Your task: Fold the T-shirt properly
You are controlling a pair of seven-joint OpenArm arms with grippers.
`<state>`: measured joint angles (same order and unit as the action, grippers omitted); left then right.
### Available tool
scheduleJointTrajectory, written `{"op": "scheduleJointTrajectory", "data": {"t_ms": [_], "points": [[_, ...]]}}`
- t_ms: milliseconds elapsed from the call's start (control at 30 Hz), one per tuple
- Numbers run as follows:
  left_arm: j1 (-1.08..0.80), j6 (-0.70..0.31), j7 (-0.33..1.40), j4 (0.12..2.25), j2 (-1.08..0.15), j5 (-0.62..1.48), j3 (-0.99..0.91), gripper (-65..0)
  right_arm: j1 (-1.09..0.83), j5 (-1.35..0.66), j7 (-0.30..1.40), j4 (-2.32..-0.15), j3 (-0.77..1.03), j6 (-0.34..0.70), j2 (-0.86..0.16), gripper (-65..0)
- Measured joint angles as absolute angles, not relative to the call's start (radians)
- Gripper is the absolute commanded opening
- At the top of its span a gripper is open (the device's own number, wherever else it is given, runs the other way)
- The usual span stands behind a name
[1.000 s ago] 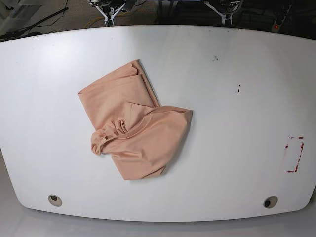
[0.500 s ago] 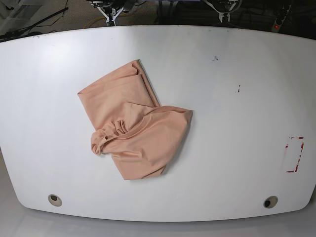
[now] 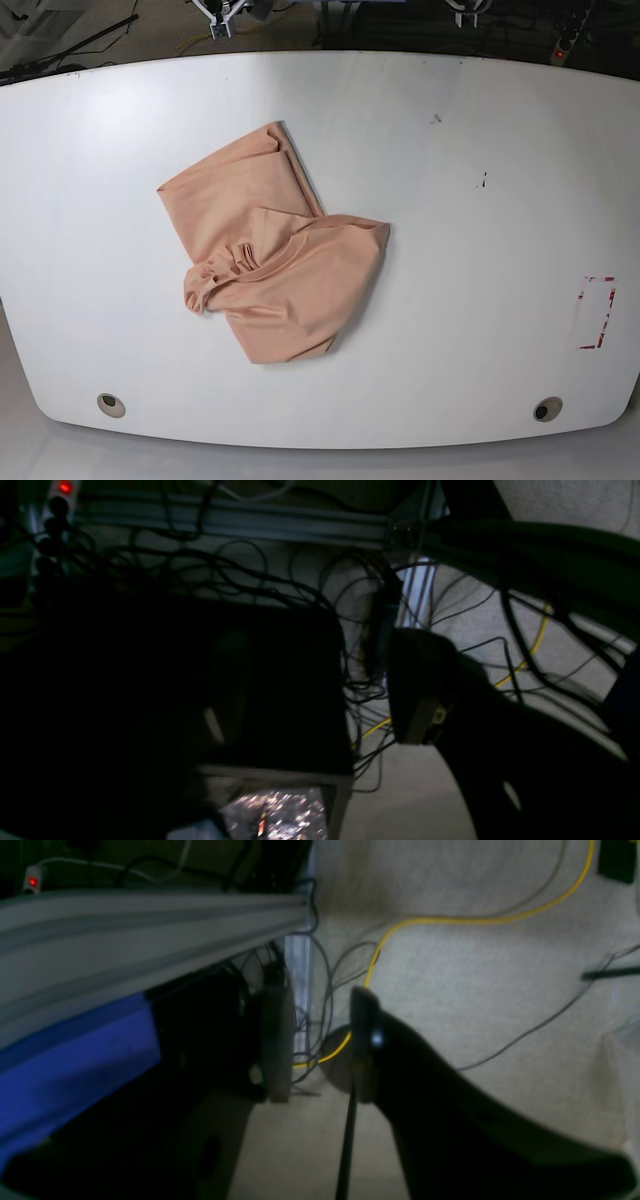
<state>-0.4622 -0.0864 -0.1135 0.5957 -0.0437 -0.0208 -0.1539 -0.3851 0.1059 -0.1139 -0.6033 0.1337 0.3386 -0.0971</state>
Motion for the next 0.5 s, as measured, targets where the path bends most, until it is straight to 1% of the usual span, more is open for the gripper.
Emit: {"op": "scheduleJointTrajectory", "data": {"t_ms": [267, 500], "points": [[-0.608, -0.091, -0.111, 0.798, -0.066, -0.022, -0.148, -26.4, -0.560, 0.107, -0.110, -0.804, 0.133, 0.340, -0.094, -46.1], [-0.739, -0.082, -0.099, 0.982, -0.114, -0.025, -0.118, -26.4, -0.697, 0.108, -0.100, -1.021, 0.129, 0.340, -0.054, -46.1]]}}
